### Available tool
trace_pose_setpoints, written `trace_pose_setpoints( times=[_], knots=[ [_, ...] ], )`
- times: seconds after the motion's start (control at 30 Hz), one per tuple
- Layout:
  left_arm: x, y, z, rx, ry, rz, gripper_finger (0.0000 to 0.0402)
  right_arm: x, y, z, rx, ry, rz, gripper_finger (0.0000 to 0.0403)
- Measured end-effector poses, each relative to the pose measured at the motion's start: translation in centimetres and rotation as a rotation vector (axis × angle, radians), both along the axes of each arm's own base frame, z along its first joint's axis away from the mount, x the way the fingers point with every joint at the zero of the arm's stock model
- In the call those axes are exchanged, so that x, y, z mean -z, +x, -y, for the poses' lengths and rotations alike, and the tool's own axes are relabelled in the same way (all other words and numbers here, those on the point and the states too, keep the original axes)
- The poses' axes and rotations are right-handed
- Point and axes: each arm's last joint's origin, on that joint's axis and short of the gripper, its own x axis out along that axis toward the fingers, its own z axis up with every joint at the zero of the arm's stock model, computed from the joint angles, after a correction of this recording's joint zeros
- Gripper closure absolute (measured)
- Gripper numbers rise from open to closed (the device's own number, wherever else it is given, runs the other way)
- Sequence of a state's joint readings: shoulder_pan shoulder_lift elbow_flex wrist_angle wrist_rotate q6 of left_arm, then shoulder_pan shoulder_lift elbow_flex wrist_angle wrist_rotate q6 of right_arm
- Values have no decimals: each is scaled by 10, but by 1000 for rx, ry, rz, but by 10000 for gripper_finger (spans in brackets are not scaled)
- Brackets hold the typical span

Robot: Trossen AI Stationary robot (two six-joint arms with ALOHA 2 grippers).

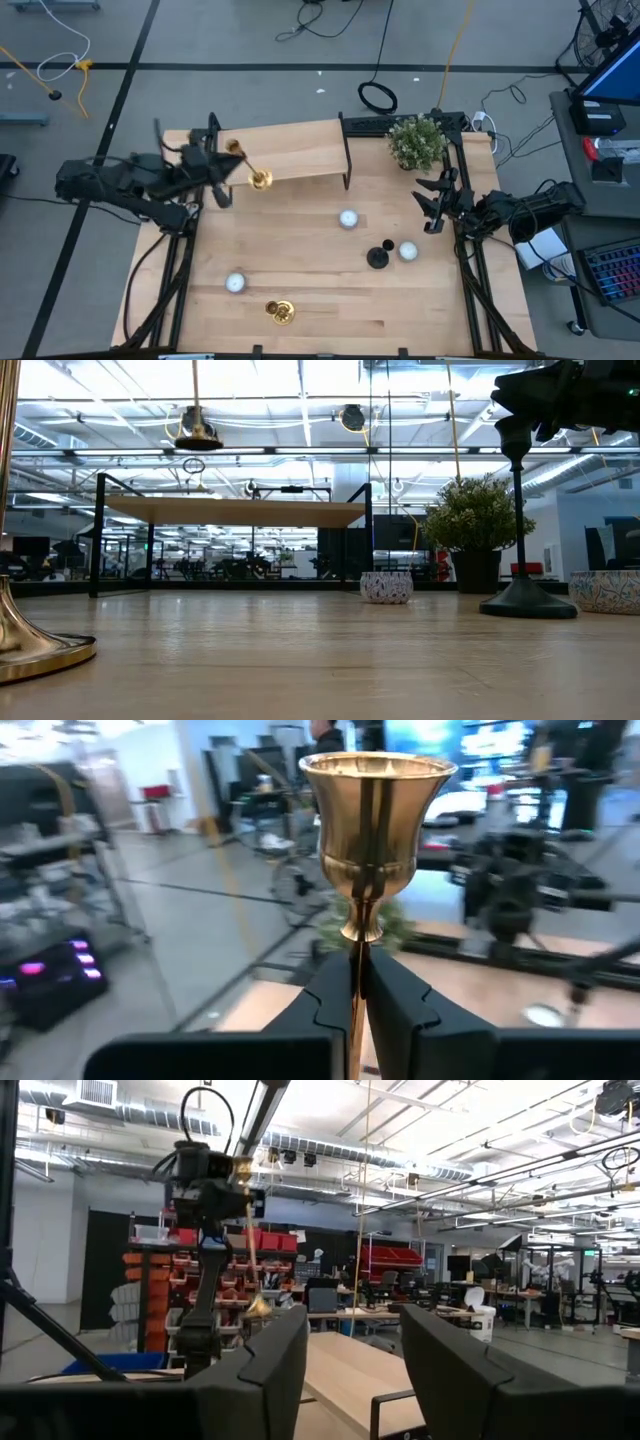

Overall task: Pick & Place candle stick holders
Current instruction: Put the top gold candle holder on the shelf

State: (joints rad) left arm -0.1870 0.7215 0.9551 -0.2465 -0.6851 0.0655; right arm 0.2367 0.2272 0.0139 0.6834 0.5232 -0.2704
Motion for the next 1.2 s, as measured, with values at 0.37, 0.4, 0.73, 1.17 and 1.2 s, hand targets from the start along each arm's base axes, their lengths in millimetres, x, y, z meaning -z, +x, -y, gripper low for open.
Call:
trace_pose_setpoints(
  times=[0.37,0.4,0.73,1.17,1.2],
  knots=[
    [-6,-20,-29,-209,14,0,389,0,0,0,1,-3,-1,248],
    [-5,-20,-33,-220,8,-1,389,0,0,0,1,-3,-1,248],
    [-2,-26,-64,-351,-57,7,389,-3,-1,0,1,5,30,248],
    [20,-15,-117,-547,-148,-89,389,-4,-2,0,-9,30,51,248],
    [22,-15,-121,-564,-161,-92,389,-4,-2,0,-9,30,51,248]
  ],
)
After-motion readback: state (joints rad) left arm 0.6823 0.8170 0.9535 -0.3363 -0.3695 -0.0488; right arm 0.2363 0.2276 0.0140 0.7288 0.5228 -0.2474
